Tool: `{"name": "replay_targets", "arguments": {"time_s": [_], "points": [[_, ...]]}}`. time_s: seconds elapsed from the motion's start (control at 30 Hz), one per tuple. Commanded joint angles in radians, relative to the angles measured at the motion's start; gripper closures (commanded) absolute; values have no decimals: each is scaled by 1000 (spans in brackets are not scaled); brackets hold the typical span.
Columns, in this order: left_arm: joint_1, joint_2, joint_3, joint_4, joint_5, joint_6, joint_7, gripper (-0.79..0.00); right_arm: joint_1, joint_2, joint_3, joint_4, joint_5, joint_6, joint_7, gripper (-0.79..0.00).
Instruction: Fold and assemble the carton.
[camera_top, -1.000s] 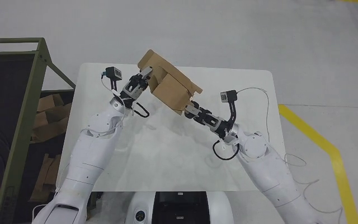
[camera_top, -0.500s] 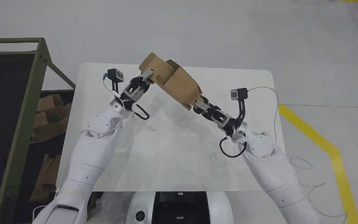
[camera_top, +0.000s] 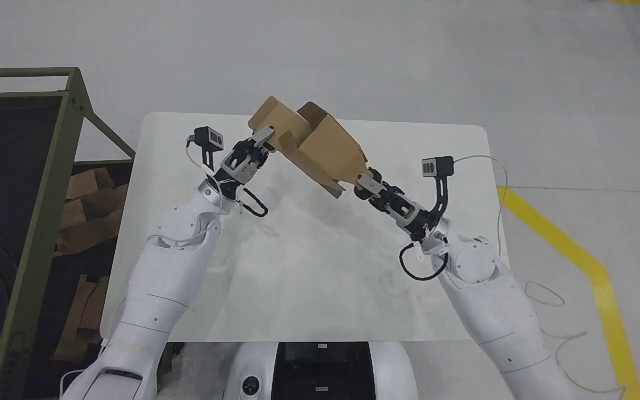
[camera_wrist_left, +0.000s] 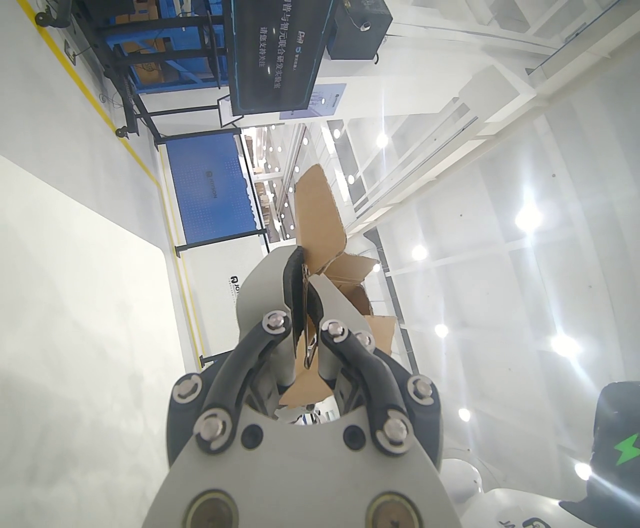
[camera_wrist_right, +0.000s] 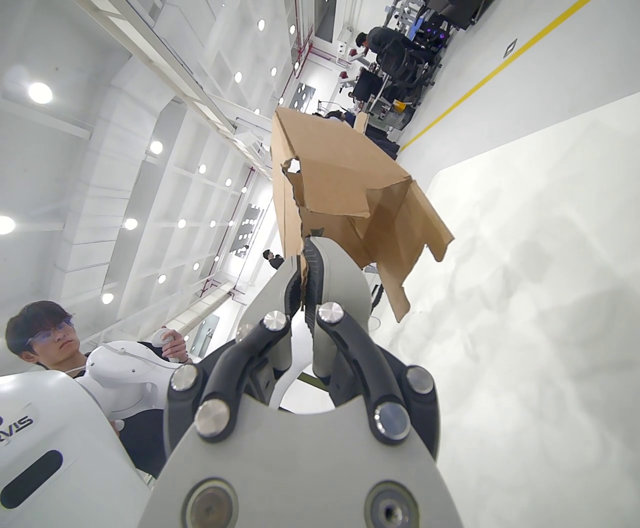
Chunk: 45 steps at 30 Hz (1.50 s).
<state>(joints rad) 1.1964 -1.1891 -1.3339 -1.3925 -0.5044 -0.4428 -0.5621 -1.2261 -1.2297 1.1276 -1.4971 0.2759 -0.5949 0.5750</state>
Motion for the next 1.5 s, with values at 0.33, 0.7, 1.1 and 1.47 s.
{"name": "replay_targets", "arguments": {"time_s": [0.33, 0.7, 1.1, 1.47], "points": [[6, -5, 6, 4, 7, 7, 0, 0, -14, 1, 15, -4, 29, -16, 14, 0], [13, -8, 2, 3, -4, 14, -10, 0, -22, 1, 25, 0, 24, -8, 4, 0], [12, -12, -1, 11, -12, 21, -26, 0, -35, 0, 38, -6, 13, -9, -28, 0], [9, -14, -4, 23, -29, 20, -37, 0, -43, -2, 43, -9, -8, 4, -59, 0]]}}
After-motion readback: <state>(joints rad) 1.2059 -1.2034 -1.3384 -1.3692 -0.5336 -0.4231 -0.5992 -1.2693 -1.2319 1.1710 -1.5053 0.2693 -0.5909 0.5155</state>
